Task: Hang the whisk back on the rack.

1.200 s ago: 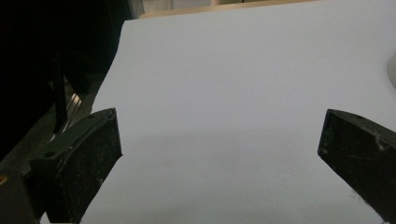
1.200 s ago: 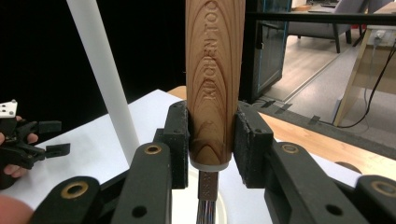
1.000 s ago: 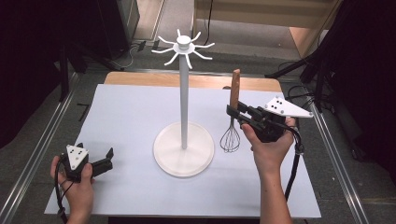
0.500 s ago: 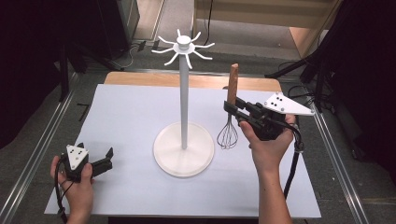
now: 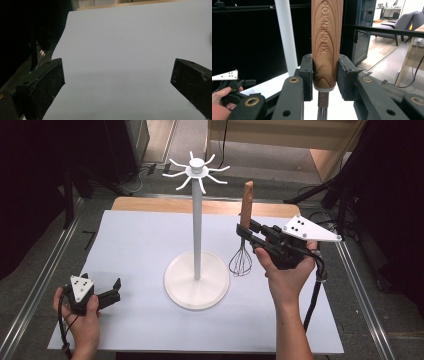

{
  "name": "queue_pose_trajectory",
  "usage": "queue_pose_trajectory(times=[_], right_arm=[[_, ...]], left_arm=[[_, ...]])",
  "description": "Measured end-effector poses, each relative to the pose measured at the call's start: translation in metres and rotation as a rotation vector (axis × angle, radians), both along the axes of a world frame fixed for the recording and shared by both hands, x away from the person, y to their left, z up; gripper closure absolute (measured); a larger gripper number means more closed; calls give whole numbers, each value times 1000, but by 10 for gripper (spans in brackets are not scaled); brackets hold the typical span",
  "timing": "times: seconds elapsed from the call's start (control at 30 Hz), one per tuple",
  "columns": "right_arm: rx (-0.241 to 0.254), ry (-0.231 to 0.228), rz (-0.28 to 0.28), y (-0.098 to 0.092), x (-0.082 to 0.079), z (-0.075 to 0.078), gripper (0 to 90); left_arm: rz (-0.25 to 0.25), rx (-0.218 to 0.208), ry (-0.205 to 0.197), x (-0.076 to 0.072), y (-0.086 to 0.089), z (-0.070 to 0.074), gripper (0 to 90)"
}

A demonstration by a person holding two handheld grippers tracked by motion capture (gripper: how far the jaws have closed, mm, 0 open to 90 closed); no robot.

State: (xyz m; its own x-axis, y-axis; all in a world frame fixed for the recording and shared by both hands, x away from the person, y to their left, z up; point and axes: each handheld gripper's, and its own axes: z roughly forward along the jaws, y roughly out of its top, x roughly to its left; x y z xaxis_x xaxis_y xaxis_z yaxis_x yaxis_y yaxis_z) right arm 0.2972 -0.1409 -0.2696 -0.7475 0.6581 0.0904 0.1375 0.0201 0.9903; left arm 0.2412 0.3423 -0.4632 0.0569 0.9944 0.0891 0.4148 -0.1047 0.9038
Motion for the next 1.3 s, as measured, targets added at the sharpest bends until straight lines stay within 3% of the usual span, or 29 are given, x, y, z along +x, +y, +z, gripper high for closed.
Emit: queue_pose_trajectory(times=[0.67,0.8,1.3], right_arm=[[32,-49,40,15,-14,17,710],[58,-53,41,16,-16,18,710],[68,-84,60,27,-15,20,710]], left_arm=[[4,-2,2,0,0,0,0],[2,-3,2,0,0,0,0],[3,-7,0,0,0,0,0]])
